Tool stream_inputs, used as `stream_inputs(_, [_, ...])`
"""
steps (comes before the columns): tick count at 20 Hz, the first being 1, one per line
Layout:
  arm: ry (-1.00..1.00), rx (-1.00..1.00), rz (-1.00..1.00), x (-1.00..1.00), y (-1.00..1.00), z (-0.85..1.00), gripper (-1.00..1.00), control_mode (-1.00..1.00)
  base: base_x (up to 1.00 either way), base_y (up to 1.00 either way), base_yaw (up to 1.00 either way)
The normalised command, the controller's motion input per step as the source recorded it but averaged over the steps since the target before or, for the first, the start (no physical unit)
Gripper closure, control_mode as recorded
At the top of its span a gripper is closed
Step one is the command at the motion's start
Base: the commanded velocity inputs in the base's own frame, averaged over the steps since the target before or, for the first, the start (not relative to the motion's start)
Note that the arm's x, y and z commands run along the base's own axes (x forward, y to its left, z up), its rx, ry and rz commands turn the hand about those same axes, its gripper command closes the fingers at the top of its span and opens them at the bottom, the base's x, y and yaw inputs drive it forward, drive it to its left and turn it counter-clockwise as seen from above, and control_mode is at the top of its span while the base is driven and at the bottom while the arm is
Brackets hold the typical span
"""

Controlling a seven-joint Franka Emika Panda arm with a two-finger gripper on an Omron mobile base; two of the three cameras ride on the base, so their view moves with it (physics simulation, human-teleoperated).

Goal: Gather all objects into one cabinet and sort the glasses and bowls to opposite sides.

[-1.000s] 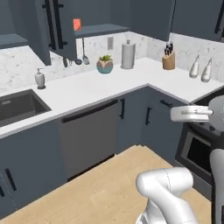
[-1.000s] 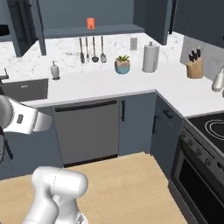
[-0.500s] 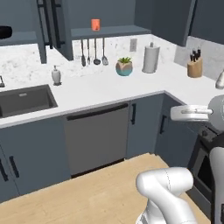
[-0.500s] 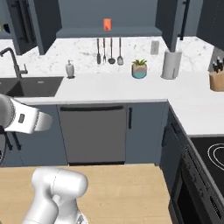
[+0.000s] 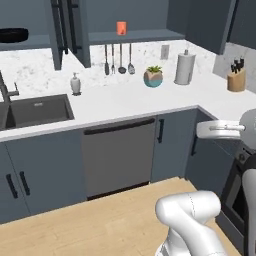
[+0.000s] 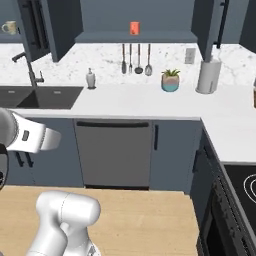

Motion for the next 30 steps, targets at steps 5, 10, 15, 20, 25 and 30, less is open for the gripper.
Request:
stream_inputs(5, [0.00,0.00,0.00,0.00,0.00,0.00,-1.00,1.00,0.31,-0.48,0.27])
stream_inputs(10, [0.00,0.00,0.00,0.00,0.00,0.00,-1.00,1.00,0.40,-0.46,0.37])
stream_inputs(15, [0.00,0.00,0.00,0.00,0.00,0.00,-1.00,1.00,0.21,-0.18,0.18])
stream_inputs(20, [0.00,0.00,0.00,0.00,0.00,0.00,-1.00,1.00,0.25,-0.40,0.09])
stream_inputs(25, [0.00,0.00,0.00,0.00,0.00,0.00,-1.00,1.00,0.59,-0.45,0.04])
stream_inputs(30, [0.00,0.00,0.00,0.00,0.00,0.00,-1.00,1.00,0.51,-0.25,0.00])
